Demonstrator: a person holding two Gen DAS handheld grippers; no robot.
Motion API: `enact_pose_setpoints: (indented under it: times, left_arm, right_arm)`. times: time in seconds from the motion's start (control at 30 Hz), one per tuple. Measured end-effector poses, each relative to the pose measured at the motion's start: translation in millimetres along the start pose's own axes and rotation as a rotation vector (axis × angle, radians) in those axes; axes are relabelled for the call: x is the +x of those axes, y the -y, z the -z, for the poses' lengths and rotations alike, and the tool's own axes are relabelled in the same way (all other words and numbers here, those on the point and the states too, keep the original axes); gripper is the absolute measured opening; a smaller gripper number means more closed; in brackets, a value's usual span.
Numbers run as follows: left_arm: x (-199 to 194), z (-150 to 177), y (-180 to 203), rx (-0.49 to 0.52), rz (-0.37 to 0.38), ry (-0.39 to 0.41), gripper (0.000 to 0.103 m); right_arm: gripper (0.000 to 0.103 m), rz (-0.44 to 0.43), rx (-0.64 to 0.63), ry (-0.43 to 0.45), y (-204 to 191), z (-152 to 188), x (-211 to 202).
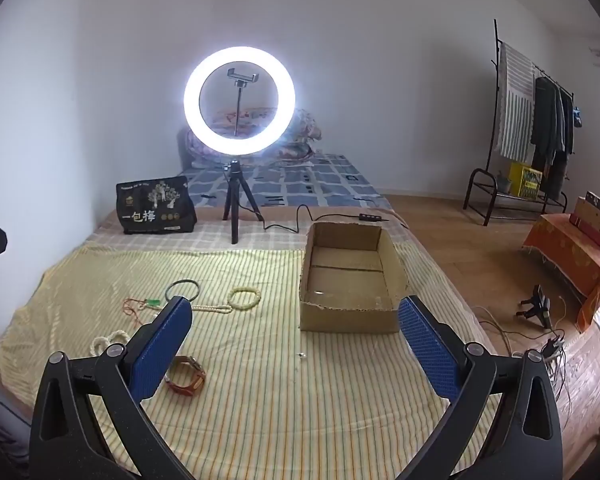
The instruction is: Organize jewelry
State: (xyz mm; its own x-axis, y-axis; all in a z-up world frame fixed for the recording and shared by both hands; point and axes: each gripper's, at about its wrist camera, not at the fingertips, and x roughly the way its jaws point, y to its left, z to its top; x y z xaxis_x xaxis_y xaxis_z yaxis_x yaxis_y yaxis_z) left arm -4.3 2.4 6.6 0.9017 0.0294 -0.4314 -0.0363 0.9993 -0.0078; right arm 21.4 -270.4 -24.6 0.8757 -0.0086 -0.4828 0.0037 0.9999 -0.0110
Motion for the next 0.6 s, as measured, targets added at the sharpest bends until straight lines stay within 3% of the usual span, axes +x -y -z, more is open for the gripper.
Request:
enact_pose_setpoints:
  times: [0.6]
  left_arm:
    - [0.3, 3.4, 1.2, 0.01, -0.006, 0.0, 0.103]
  right_arm:
    - [0.102, 0.0, 0.02, 0.013, 2.5, -1.4, -1.3]
